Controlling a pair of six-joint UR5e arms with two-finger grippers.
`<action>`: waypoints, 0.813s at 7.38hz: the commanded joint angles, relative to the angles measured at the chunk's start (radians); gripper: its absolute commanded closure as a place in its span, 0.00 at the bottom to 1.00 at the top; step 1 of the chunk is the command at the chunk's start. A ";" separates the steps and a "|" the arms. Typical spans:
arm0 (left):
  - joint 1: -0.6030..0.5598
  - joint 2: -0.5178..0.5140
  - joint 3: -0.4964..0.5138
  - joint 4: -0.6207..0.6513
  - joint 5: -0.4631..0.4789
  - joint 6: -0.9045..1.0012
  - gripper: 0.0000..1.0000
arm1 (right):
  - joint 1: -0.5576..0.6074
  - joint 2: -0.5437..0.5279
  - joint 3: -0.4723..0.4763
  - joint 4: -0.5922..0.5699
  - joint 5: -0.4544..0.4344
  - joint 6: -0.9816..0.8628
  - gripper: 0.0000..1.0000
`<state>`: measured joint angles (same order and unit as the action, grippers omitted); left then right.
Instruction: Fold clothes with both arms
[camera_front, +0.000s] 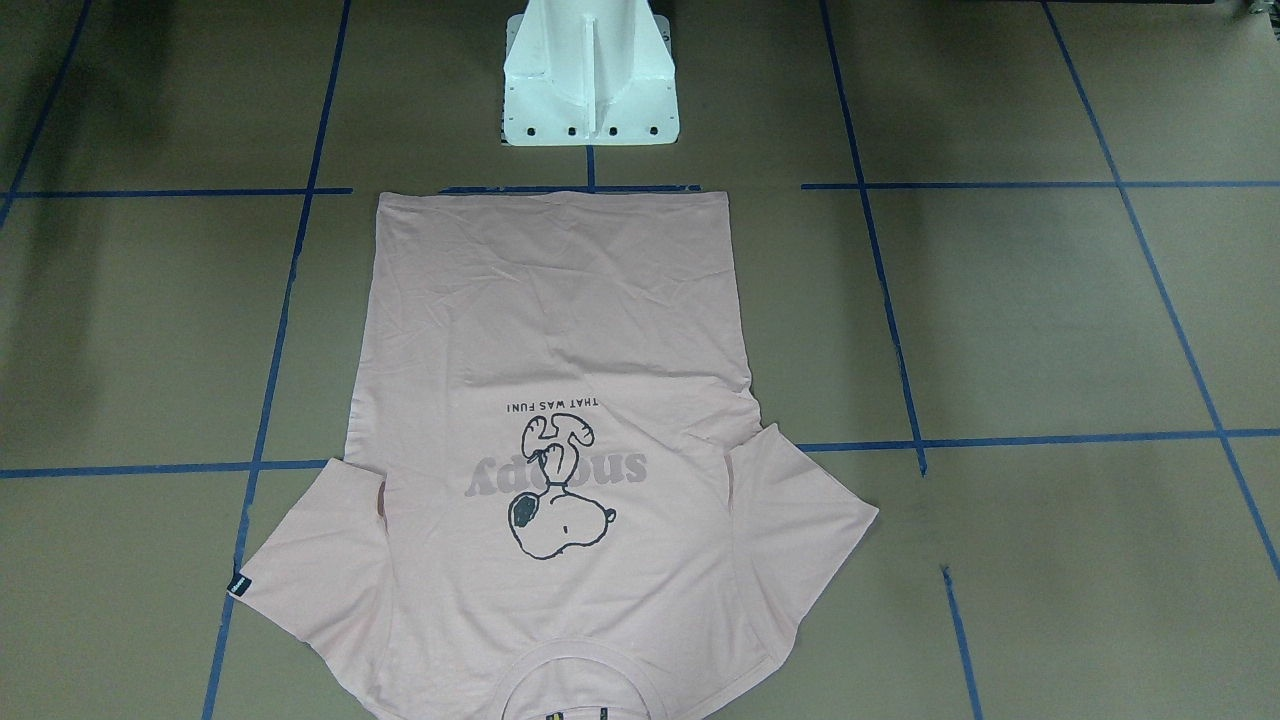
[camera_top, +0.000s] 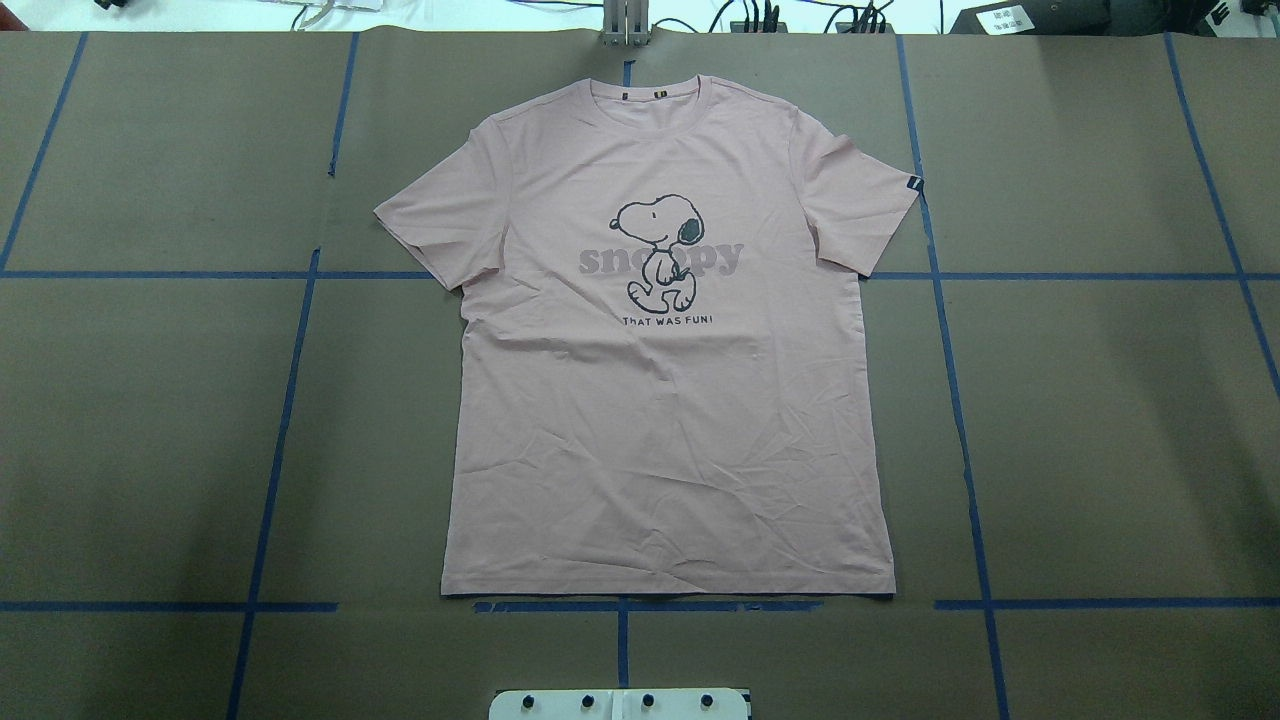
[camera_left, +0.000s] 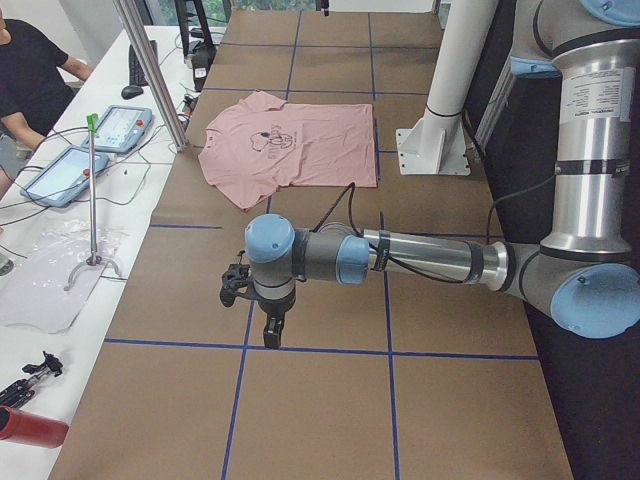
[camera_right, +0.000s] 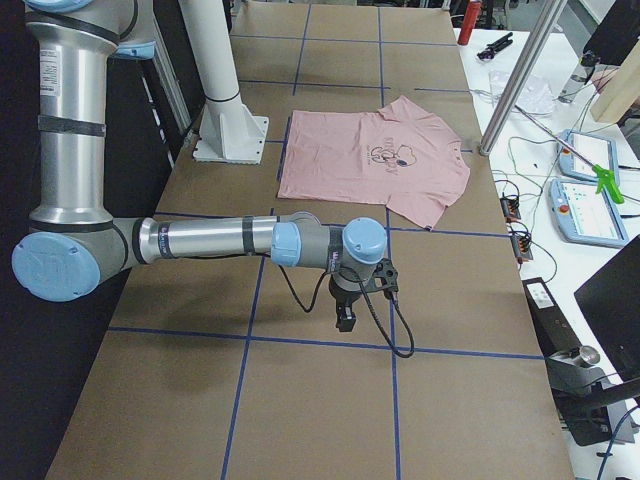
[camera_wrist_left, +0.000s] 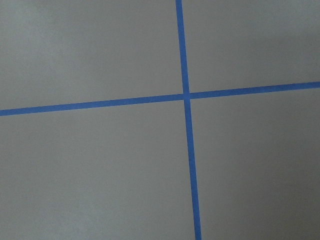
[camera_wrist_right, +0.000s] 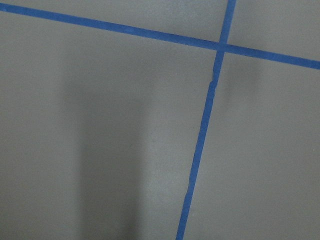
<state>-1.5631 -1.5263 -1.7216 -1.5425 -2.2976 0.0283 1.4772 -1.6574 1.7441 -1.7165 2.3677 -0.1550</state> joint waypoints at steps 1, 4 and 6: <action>0.000 0.000 -0.001 0.004 0.000 0.001 0.00 | 0.000 -0.001 0.002 0.001 0.001 0.000 0.00; 0.000 0.000 -0.003 0.005 0.001 0.001 0.00 | 0.000 0.002 0.005 0.002 0.007 0.000 0.00; 0.000 0.008 -0.039 0.004 0.000 -0.008 0.00 | -0.003 0.014 0.028 0.003 0.011 -0.001 0.00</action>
<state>-1.5632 -1.5205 -1.7508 -1.5371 -2.2969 0.0232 1.4765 -1.6505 1.7615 -1.7147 2.3760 -0.1559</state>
